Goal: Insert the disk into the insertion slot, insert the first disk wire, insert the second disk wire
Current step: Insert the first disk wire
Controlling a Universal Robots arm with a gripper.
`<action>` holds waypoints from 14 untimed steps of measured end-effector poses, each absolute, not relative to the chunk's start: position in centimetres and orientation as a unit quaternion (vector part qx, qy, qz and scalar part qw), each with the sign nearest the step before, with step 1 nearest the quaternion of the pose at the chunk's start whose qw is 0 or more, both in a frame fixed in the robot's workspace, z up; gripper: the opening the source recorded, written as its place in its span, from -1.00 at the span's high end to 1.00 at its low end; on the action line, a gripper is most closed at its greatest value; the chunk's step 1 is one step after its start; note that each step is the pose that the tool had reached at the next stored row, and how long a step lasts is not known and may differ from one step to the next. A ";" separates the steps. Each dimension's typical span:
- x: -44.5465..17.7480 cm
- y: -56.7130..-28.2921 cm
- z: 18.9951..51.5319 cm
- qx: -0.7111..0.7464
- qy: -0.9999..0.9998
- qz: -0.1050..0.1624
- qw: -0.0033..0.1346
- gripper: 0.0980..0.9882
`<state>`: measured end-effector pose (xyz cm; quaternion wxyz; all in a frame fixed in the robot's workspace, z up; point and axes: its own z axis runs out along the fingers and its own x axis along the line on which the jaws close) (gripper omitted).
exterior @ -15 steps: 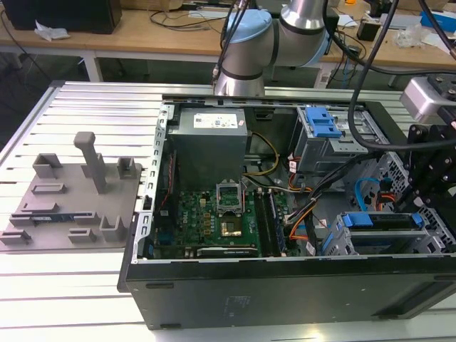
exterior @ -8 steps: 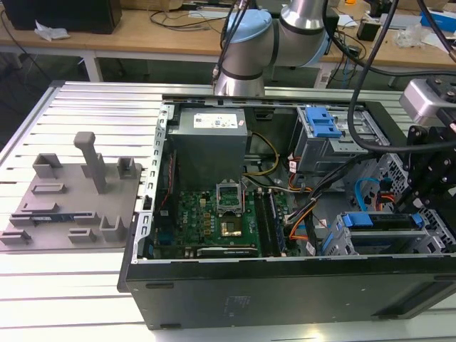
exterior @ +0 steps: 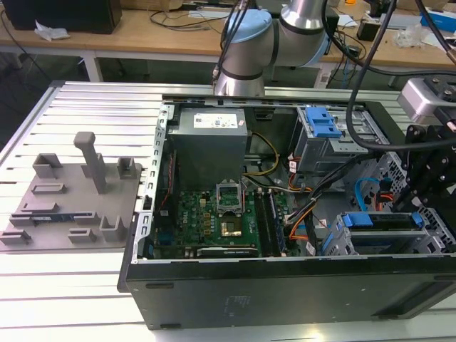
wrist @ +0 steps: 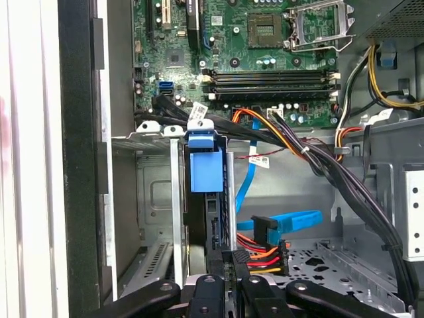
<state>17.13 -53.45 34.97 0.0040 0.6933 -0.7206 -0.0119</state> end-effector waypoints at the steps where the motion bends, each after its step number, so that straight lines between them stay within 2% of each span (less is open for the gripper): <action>1: 17.1 -53.5 34.9 0.693 -0.721 -0.012 0.004 0.85; 14: 17.1 -53.5 34.4 0.693 -0.721 -0.012 0.004 0.85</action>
